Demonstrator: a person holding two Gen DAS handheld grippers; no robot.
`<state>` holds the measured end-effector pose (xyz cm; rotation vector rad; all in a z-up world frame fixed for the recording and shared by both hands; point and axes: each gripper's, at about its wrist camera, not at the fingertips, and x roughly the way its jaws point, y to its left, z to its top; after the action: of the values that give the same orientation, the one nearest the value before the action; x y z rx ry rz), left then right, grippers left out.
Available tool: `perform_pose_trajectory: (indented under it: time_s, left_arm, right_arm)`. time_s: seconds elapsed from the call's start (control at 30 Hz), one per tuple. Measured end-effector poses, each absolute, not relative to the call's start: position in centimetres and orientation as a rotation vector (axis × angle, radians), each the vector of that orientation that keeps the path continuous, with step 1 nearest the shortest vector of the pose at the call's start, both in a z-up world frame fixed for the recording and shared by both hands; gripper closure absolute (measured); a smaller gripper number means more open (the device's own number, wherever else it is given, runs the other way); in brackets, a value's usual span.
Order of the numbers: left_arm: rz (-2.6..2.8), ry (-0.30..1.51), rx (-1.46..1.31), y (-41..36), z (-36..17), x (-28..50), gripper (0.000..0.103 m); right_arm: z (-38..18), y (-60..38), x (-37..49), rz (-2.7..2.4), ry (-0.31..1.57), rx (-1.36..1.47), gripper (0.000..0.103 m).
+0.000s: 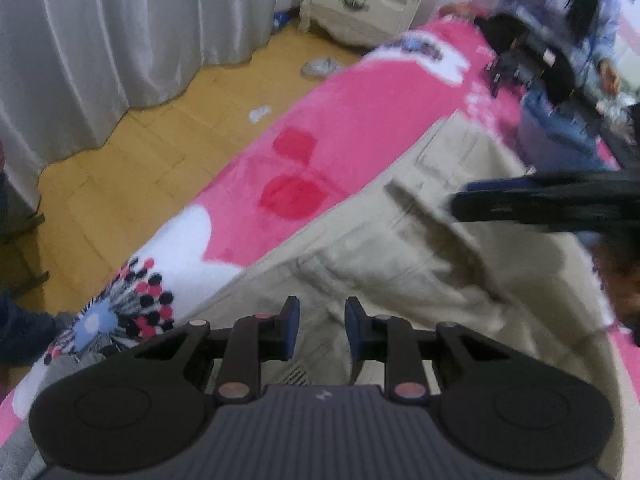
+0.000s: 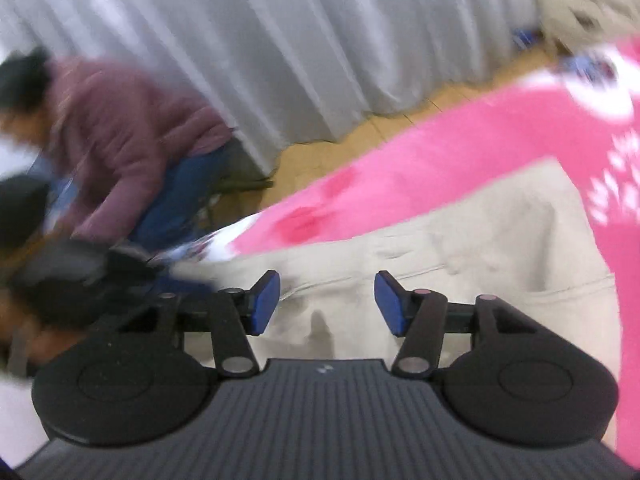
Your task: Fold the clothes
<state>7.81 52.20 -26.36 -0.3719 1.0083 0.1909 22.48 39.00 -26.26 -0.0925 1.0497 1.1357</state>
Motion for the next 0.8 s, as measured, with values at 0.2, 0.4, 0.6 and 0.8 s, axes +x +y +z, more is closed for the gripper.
perform_pose_trajectory:
  time_s: [0.2, 0.4, 0.6, 0.8]
  left_arm:
    - [0.189, 0.902, -0.407, 53.0, -25.1, 7.1, 0.074]
    - [0.161, 1.014, -0.327, 52.1, -27.0, 8.7, 0.075]
    - [0.155, 1.067, -0.268, 51.9, -28.4, 8.3, 0.077]
    - [0.163, 1.080, -0.242, 51.8, -28.9, 8.3, 0.078]
  right_arm:
    - [-28.3, 42.1, 19.0, 1.264, 1.047, -0.227, 0.058]
    - [-29.0, 42.6, 13.4, 1.317, 0.948, -0.445, 0.058]
    - [-30.2, 43.6, 15.0, 1.341, 1.011, -0.422, 0.056]
    - [-31.9, 44.9, 17.1, 1.364, 1.101, -0.357, 0.048]
